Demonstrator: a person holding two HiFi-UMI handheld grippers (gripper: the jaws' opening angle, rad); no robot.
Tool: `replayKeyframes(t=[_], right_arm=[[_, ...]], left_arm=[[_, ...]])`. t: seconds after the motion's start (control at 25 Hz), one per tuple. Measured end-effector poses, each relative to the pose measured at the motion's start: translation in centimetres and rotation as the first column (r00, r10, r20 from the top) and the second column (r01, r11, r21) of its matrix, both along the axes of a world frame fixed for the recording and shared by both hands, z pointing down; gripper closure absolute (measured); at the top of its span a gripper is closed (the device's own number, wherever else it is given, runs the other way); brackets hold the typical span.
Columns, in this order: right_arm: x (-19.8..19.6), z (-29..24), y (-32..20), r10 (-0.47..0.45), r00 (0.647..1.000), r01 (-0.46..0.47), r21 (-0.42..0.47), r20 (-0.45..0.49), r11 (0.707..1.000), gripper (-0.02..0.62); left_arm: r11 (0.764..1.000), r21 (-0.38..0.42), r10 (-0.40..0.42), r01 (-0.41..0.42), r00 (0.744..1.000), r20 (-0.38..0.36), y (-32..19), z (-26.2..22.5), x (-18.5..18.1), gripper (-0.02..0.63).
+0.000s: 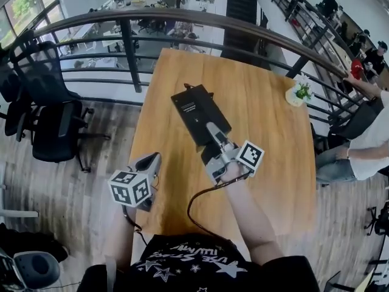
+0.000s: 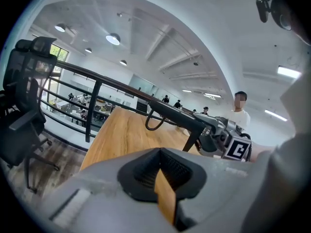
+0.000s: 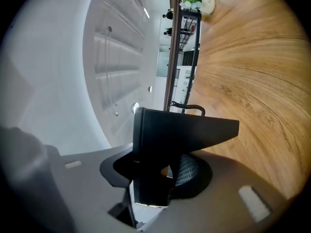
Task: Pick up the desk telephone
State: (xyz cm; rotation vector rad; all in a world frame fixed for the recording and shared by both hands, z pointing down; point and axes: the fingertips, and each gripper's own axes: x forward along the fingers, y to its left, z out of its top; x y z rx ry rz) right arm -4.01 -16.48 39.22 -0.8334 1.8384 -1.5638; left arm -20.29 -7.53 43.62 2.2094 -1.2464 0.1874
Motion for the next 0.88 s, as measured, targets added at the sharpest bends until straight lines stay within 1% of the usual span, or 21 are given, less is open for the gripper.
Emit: replayKeyframes(t=[0.12,0.32,0.56,0.76,0.88], right_arm=[[0.4,1.0,3.5,0.000,1.000,0.000,0.000,0.001,1.000,0.425],[1.4,1.3,7.3,0.004,1.000,-0.004,0.005,0.021,1.000,0.423],[4.5,2.6,12.4,-0.003,1.000,0.002,0.023,0.028,1.000,0.422],[5.9,2.9,14.0,-0.009,0.999,0.010,-0.017,0.045,1.000,0.422],[6.2,3.4,13.9,-0.032,0.999,0.032,-0.025,0.025,0.999,0.422]], left_arm=[[1.000,-0.010,0.017,-0.017,1.000,-0.012,3.0,1.1,0.4,0.604],[0.998,-0.031,0.048,-0.049,0.998,-0.029,5.9,1.7,1.6,0.604],[0.997,-0.038,0.073,-0.073,0.997,-0.019,9.9,3.0,4.4,0.604],[0.996,-0.046,0.071,-0.071,0.997,-0.008,11.3,2.3,5.7,0.604],[0.998,-0.045,0.050,-0.050,0.999,0.004,11.4,2.3,5.8,0.604]])
